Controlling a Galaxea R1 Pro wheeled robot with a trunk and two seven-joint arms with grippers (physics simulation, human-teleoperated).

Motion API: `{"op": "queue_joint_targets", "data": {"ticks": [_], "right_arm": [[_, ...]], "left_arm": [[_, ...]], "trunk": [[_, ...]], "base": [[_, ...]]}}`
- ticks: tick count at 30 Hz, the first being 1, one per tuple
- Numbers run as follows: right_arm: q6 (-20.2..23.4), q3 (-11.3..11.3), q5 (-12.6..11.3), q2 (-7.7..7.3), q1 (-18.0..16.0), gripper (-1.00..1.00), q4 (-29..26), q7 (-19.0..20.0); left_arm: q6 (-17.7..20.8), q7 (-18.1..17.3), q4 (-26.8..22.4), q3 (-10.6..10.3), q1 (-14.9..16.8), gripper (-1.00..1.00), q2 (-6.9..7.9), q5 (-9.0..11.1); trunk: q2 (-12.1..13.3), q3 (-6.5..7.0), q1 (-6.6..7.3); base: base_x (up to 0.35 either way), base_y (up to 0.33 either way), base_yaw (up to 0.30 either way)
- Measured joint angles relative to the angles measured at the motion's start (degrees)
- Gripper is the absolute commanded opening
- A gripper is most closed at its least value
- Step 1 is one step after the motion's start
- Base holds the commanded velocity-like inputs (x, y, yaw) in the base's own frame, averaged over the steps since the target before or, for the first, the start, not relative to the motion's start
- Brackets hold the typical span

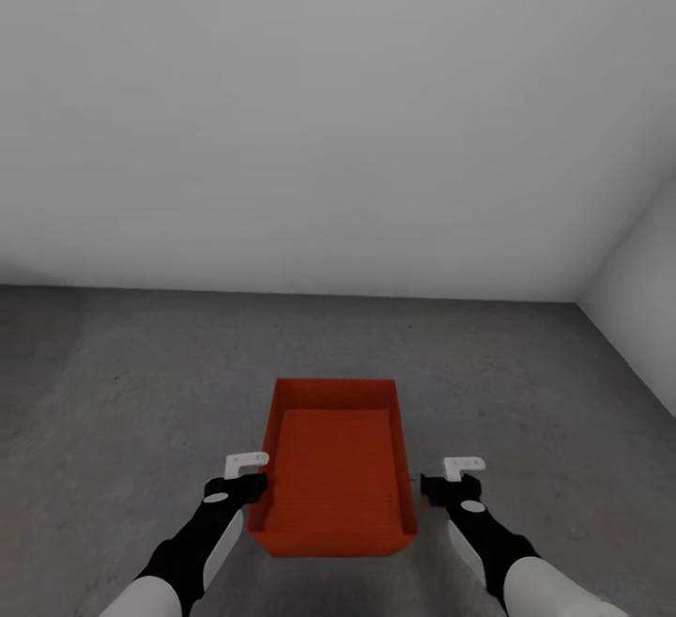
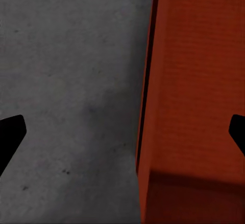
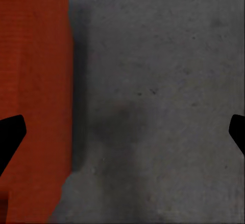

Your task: Move the two storage containers from the living room to the garage. In the garage, place one container on the floor and stack the other container on top of it (either order is fine).

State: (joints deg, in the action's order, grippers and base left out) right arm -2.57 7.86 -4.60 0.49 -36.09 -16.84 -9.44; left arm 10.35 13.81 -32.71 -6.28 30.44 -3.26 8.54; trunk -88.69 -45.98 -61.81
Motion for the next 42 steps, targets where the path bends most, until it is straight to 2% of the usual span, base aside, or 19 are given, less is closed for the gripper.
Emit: {"op": "queue_joint_targets", "data": {"ticks": [4,8,19,42], "right_arm": [[-0.05,0.01,-0.04,-1.26,0.0,1.0,-0.05,0.14],[-0.13,0.02,-0.06,-1.39,0.0,1.0,-0.07,-0.27],[-0.14,0.17,0.1,-0.76,0.0,1.0,-0.06,-0.49],[0.59,0.21,-0.05,-0.73,0.0,1.0,-0.02,-0.3]], "left_arm": [[-0.03,0.0,0.02,0.0,-0.03,1.0,0.0,0.0],[-0.04,0.0,-0.01,-0.01,-0.01,1.0,0.04,0.0],[-0.06,0.0,0.01,0.0,0.02,1.0,-0.1,0.0],[-0.06,0.0,0.19,0.0,-0.03,1.0,-0.14,0.0]], "trunk": [[1.6,0.72,0.88],[3.21,1.44,1.76],[7.62,3.41,4.17],[16.85,7.54,9.23]], "base": [[0.0,0.0,0.0],[0.0,0.0,0.0],[0.0,0.0,0.0],[0.0,0.0,0.0]]}}
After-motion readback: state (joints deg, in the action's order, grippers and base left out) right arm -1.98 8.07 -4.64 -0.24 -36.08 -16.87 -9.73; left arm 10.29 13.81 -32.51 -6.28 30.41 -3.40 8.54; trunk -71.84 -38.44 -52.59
